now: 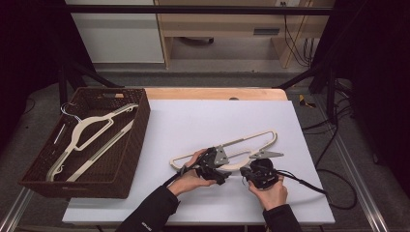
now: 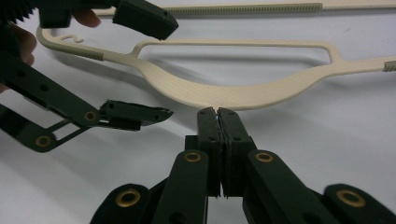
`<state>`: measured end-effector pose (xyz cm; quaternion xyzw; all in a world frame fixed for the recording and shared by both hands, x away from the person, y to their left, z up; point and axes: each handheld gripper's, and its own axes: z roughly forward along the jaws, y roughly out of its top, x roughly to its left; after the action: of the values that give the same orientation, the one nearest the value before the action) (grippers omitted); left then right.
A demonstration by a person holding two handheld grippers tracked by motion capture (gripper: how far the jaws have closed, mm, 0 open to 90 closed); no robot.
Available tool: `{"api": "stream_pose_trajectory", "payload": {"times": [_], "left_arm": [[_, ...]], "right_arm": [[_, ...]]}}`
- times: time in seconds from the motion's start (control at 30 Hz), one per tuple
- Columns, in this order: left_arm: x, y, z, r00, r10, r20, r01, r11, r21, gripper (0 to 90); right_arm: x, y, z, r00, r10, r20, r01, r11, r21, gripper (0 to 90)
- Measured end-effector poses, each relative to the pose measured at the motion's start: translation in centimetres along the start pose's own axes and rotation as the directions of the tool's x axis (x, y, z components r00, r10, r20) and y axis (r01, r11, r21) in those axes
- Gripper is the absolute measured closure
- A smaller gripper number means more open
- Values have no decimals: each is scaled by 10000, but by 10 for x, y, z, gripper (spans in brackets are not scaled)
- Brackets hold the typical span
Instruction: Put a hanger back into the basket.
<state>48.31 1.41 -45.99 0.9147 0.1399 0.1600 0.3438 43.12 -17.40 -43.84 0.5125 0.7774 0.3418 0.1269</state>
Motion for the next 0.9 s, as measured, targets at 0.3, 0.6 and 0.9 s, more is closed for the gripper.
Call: {"api": "stream_pose_trajectory", "payload": {"times": [0.3, 0.6, 0.9], "left_arm": [[-1, 3, 7, 9991, 365, -196, -365, 9993, -15, 438], [-5, 10, 14, 9983, 588, -48, -587, 9982, 83, 575], [-11, 14, 16, 9944, 1042, -163, -1033, 9934, 492, 665]], "right_arm": [[-1, 2, -3, 10000, -21, -27, 21, 10000, -95, 893], [-2, 4, -8, 9999, -93, -39, 92, 9997, -229, 893], [-3, 6, -14, 9995, 44, -317, -60, 9987, -511, 900]]}}
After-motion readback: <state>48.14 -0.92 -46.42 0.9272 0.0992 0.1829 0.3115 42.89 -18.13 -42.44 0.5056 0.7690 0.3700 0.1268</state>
